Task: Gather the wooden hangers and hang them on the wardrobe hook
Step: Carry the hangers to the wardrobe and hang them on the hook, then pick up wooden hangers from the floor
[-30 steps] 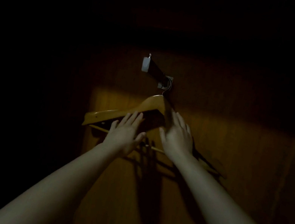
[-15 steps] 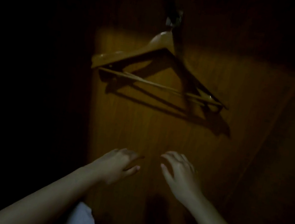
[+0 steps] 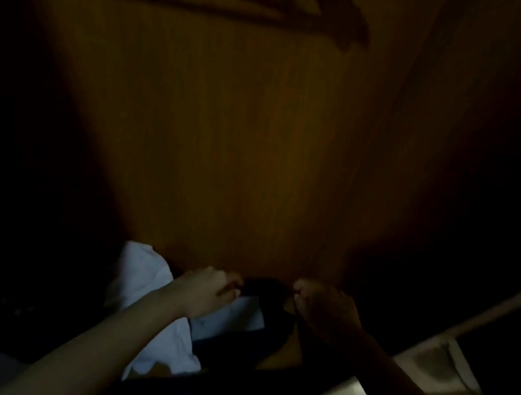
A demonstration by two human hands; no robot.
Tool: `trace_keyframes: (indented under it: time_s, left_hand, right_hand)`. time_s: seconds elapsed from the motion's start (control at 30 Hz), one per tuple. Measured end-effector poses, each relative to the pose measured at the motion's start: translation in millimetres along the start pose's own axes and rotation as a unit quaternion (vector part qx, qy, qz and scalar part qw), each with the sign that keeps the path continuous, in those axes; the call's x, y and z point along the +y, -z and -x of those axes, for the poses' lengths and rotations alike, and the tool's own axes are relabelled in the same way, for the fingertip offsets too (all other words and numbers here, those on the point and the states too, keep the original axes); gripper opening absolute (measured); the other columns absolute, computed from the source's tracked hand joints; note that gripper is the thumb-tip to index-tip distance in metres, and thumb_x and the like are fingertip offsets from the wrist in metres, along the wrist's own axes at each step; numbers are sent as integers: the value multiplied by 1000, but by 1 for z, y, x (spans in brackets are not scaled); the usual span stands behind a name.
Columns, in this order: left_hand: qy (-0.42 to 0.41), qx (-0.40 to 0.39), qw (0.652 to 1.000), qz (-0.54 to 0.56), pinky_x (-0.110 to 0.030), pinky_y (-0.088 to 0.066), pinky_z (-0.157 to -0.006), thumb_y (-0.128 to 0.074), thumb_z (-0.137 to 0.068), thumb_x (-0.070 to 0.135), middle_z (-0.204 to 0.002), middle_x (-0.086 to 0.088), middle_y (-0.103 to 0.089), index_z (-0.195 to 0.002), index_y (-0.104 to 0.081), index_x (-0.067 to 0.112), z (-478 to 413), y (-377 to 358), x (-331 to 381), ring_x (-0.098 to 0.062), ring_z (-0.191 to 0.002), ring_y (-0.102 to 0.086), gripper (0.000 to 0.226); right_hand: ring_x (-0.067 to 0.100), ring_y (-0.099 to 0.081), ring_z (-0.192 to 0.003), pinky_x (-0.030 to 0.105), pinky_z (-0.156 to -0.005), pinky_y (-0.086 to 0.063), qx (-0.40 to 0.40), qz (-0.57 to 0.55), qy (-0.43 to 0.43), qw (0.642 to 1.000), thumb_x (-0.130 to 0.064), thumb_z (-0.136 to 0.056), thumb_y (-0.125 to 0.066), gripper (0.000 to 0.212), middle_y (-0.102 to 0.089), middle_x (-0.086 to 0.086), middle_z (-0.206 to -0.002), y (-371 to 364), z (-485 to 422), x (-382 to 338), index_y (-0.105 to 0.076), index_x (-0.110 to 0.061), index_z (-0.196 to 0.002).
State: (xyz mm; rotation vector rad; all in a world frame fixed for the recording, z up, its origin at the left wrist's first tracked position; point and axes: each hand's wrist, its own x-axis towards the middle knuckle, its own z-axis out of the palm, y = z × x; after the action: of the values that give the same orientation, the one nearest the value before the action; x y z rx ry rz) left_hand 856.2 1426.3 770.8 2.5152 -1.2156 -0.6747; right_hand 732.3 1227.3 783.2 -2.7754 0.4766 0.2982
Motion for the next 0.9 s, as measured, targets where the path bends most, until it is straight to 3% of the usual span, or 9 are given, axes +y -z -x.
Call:
trace_keyframes:
  time_s: [0.13, 0.27, 0.4, 0.53, 0.7, 0.8, 0.9]
  left_hand:
    - [-30, -77, 996, 42, -34, -50, -82, -37, -97, 23, -109, -10, -66, -116, -58, 10, 16, -56, -9, -26, -98, -62, 31]
    - [-35, -152, 986, 66, -26, -45, -81, -38, -98, 22, -115, -10, -64, -120, -56, 11, 39, -102, -15, -23, -103, -59, 30]
    - [-34, -235, 971, 37, -31, -45, -97, -41, -97, 30, -124, -9, -61, -123, -55, 17, 64, -146, -23, -22, -112, -56, 32]
    - [-49, -285, 957, -1, -31, -46, -89, -43, -96, 26, -120, -12, -62, -118, -59, 12, 89, -181, -23, -25, -108, -58, 29]
    - [-37, -358, 932, -33, -36, -49, -90, -45, -95, 26, -111, -14, -63, -109, -60, 7, 110, -218, -25, -26, -103, -59, 28]
    - [-31, -387, 920, -62, -26, -45, -72, -46, -95, 23, -82, 0, -54, -83, -54, 14, 119, -238, -18, -15, -79, -55, 17]
    - [-27, -404, 911, -76, -25, -36, -62, -44, -95, 21, -70, 4, -40, -69, -38, 23, 127, -260, -3, -10, -64, -42, 27]
  right_hand:
    - [25, -48, -125, 34, -100, -41, -51, -38, -132, 989, -34, -99, -33, 37, -50, 3, -138, -51, 50, 9, -46, -26, -133]
    - [18, -57, -112, 25, -82, -44, -69, -65, -198, 976, -33, -97, -38, 34, -58, -2, -127, -100, 111, 14, -50, -27, -128]
    - [21, -59, -110, 31, -90, -46, -89, -94, -269, 954, -37, -95, -41, 33, -59, -1, -125, -153, 171, 13, -49, -28, -126]
    - [23, -58, -111, 31, -89, -45, -115, -123, -342, 925, -39, -96, -40, 35, -59, 1, -125, -199, 227, 4, -49, -26, -128]
    - [25, -57, -110, 32, -91, -46, -136, -200, -463, 853, -39, -95, -42, 36, -57, 5, -126, -244, 305, 0, -52, -22, -125]
    - [26, -58, -108, 33, -89, -47, -135, -263, -519, 802, -37, -95, -45, 35, -59, 8, -125, -268, 356, 4, -54, -19, -124]
    - [27, -60, -101, 32, -82, -46, -115, -326, -562, 751, -34, -95, -46, 33, -62, 12, -119, -290, 401, 8, -58, -14, -118]
